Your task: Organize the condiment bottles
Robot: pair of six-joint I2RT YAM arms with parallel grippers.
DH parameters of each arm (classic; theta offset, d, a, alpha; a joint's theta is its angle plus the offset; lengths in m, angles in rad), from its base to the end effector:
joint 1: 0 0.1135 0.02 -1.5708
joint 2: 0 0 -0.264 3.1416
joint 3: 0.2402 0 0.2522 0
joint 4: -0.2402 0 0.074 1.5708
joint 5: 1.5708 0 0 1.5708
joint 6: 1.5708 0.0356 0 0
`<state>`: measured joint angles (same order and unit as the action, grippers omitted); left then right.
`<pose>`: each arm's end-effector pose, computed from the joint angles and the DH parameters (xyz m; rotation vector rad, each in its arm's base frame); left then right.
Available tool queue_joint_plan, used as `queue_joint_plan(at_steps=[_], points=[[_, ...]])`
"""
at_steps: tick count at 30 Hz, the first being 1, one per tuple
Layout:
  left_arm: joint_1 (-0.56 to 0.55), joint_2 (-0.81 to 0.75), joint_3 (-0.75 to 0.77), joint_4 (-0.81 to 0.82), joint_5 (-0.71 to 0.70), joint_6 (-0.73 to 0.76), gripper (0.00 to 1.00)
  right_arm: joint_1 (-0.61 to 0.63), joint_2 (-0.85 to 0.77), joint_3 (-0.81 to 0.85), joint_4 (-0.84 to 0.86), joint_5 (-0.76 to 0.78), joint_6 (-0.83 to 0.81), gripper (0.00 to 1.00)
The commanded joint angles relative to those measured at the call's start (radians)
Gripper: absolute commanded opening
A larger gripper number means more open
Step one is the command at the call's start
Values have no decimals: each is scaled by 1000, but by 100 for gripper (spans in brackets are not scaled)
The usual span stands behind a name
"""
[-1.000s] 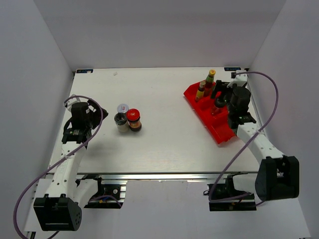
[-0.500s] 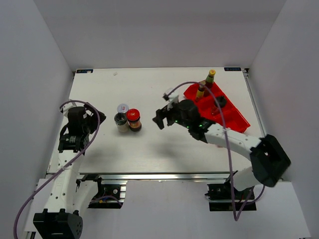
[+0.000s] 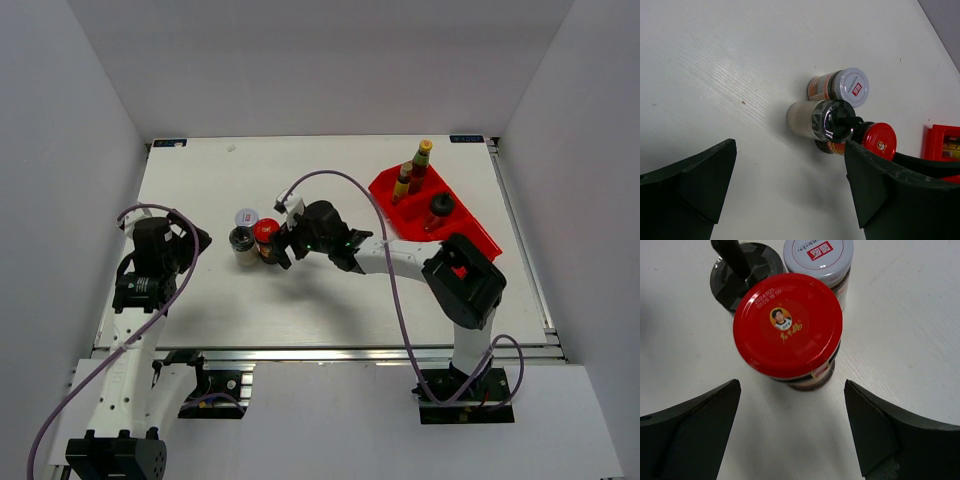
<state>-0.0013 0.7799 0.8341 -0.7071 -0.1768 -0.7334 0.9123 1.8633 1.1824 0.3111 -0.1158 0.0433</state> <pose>0.1603 0.0061 0.3061 -0.8845 2.0361 -0.2101 0.2576 0.3396 0.2192 -0.9187 1.7900 0.7366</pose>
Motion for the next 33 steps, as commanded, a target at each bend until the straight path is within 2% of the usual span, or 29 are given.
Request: queue_joint_plan(at_steps=[1, 6, 16, 19, 21, 22, 26, 27, 28, 30, 31, 33], points=[[0, -19, 30, -20, -15, 8, 98, 7, 45, 81, 63, 4, -30, 89], [0, -11, 36, -14, -13, 12, 98, 7, 143, 177, 78, -13, -40, 89], [0, 16, 43, 9, -26, 15, 98, 7, 197, 181, 216, -10, -89, 89], [0, 24, 42, 15, -26, 15, 98, 7, 211, 183, 246, -33, -91, 86], [0, 28, 43, 14, -27, 15, 98, 7, 221, 187, 252, -36, -85, 79], [0, 28, 43, 12, -30, 14, 98, 7, 224, 189, 255, -36, -82, 71], [0, 24, 45, 8, -38, 12, 98, 7, 189, 155, 273, -10, -59, 48], [0, 24, 45, 9, -38, 12, 98, 7, 179, 140, 279, -10, -59, 48], [0, 19, 45, 11, -38, 12, 98, 7, 162, 123, 286, 4, -51, 42], [0, 16, 45, 12, -35, 12, 98, 7, 102, 59, 299, 21, -51, 40], [0, 15, 45, 14, -32, 14, 98, 7, 76, 33, 306, 37, -15, 35], [0, 13, 42, 20, -27, 12, 98, 7, -15, -62, 318, 74, 6, 33]])
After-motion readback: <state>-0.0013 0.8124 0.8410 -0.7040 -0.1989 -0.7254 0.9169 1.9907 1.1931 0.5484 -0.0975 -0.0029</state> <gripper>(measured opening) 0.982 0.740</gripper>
